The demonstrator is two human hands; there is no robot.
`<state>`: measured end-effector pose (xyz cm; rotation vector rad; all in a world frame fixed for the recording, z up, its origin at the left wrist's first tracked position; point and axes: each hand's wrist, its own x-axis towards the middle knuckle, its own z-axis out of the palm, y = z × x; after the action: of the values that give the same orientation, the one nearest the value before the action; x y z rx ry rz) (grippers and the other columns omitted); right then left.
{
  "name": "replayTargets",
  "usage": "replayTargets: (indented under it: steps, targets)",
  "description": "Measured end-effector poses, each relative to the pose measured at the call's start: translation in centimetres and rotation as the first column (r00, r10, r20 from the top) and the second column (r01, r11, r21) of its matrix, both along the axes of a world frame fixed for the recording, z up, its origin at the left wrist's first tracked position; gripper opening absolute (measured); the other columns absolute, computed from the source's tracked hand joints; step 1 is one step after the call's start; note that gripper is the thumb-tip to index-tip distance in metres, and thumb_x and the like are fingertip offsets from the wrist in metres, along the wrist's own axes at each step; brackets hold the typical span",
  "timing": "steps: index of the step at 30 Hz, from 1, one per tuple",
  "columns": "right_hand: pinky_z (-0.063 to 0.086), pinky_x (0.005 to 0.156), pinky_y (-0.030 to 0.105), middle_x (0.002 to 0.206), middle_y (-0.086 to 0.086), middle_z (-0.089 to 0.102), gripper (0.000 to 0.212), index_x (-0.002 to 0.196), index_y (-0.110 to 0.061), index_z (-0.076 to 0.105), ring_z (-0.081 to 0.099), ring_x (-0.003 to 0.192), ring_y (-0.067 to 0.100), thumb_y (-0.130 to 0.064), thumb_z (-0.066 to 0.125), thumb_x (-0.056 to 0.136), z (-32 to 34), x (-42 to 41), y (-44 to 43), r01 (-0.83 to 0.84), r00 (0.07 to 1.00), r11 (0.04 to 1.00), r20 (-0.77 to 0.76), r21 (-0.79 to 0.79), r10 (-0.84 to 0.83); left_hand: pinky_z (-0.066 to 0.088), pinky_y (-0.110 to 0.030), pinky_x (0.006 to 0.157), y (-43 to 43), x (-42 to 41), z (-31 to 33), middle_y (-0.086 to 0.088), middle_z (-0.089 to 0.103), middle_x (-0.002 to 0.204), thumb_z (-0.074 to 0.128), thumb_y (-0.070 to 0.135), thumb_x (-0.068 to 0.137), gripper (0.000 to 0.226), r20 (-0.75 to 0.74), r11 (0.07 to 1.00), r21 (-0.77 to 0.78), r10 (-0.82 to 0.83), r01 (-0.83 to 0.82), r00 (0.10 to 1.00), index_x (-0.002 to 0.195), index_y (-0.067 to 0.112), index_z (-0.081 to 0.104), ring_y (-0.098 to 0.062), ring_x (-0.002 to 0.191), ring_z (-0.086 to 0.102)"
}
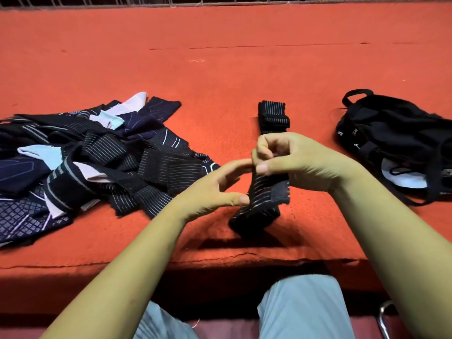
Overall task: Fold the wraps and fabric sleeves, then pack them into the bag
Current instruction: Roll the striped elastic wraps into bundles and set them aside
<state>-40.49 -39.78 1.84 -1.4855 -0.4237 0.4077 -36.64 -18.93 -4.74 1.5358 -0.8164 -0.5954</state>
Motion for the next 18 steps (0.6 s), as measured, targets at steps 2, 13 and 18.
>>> replayTargets:
  steps: [2, 13, 18]
  targets:
    - [0.046, 0.067, 0.024, 0.079, 0.004, 0.055, 0.029, 0.085, -0.011, 0.05, 0.052, 0.073, 0.015, 0.011, 0.066, 0.076, 0.5, -0.1, 0.1, -0.031, 0.999, 0.999, 0.016, -0.035, 0.032, 0.039, -0.023, 0.109, -0.5, -0.1, 0.1, 0.017, 0.062, 0.13, 0.081, 0.025, 0.072, 0.063, -0.035, 0.999, 0.028, -0.02, 0.021, 0.999, 0.129, 0.03, 0.055, -0.004, 0.128, 0.052]
    - [0.029, 0.052, 0.022, 0.061, 0.001, 0.054, 0.019, 0.086, 0.0, 0.064, 0.038, 0.052, 0.009, -0.013, 0.072, 0.075, -1.7, -0.6, -0.9, 0.232, 0.929, 0.954, -0.248, -0.189, -0.275, 0.048, -0.014, 0.069, -0.8, -1.2, 0.9, 0.013, 0.071, 0.075, 0.072, 0.023, 0.071, 0.014, -0.055, 0.919, -0.151, 0.36, -0.364, 0.931, 0.083, 0.018, 0.07, 0.001, 0.072, 0.061]
    - [0.012, 0.046, 0.021, 0.061, -0.005, 0.047, 0.026, 0.088, -0.011, 0.056, 0.025, 0.04, 0.005, -0.02, 0.075, 0.073, -1.1, 0.2, -1.0, 0.401, 0.868, 0.904, -0.255, -0.148, -0.427, 0.049, -0.017, 0.07, 0.0, -1.3, 0.6, 0.013, 0.07, 0.082, 0.072, 0.022, 0.076, 0.017, -0.068, 0.97, -0.062, 0.229, -0.233, 0.971, 0.092, 0.018, 0.069, -0.002, 0.077, 0.062]
